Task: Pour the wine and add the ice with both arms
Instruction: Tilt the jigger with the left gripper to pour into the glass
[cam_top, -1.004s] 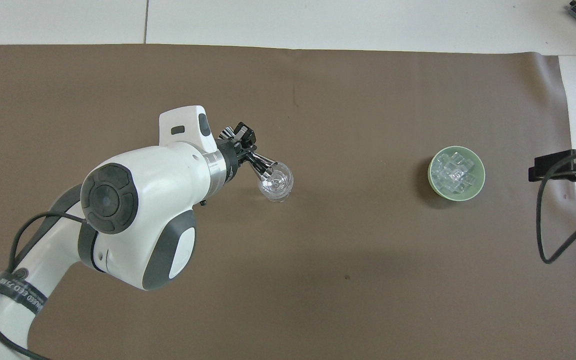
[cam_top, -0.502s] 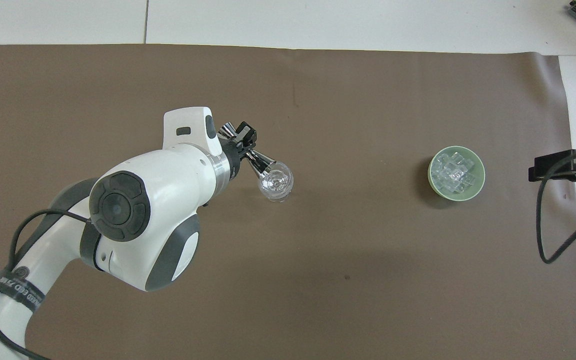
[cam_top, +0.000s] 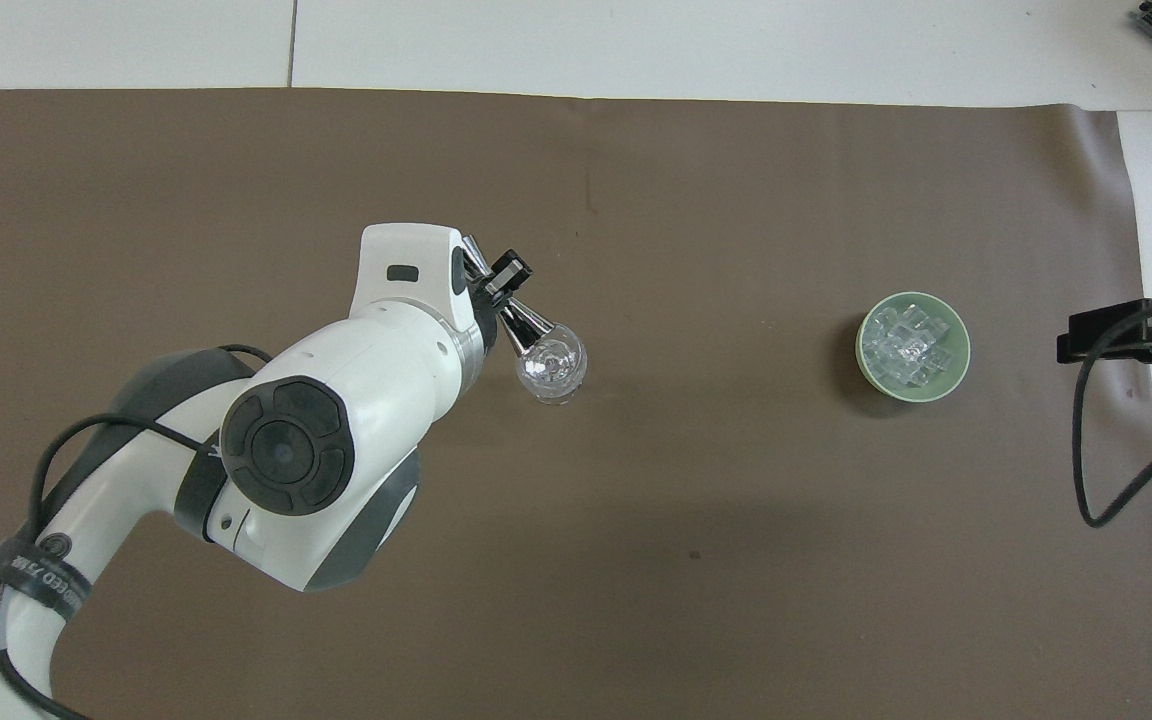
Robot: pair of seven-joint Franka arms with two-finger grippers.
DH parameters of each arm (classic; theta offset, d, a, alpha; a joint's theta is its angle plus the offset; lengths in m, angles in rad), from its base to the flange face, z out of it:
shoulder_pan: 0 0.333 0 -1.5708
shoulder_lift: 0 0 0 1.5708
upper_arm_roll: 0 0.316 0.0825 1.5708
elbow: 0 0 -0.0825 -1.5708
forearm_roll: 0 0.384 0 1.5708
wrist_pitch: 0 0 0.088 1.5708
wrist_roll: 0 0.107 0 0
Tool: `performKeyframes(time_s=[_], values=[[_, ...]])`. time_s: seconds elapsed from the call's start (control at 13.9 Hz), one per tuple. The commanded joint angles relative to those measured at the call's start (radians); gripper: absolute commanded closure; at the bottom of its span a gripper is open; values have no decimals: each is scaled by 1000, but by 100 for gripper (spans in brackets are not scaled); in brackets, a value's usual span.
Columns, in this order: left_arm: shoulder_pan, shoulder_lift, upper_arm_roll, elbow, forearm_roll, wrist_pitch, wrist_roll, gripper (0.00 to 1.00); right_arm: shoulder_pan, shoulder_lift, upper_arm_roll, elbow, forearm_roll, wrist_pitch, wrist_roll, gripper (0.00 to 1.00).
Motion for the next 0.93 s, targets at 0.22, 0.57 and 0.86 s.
performKeyframes(time_s=[0.22,0.57,0.86], values=[[-16,13,15,13,27,19,-25,100,0,-16,0,-11,8,-12,-20,0],[-9,26,13,11,18,46,-30,100,0,-16,0,-11,8,-12,-20,0],[3,34,12,5,-40,89,-36,100,0,-16,0,-11,8,-12,-20,0]])
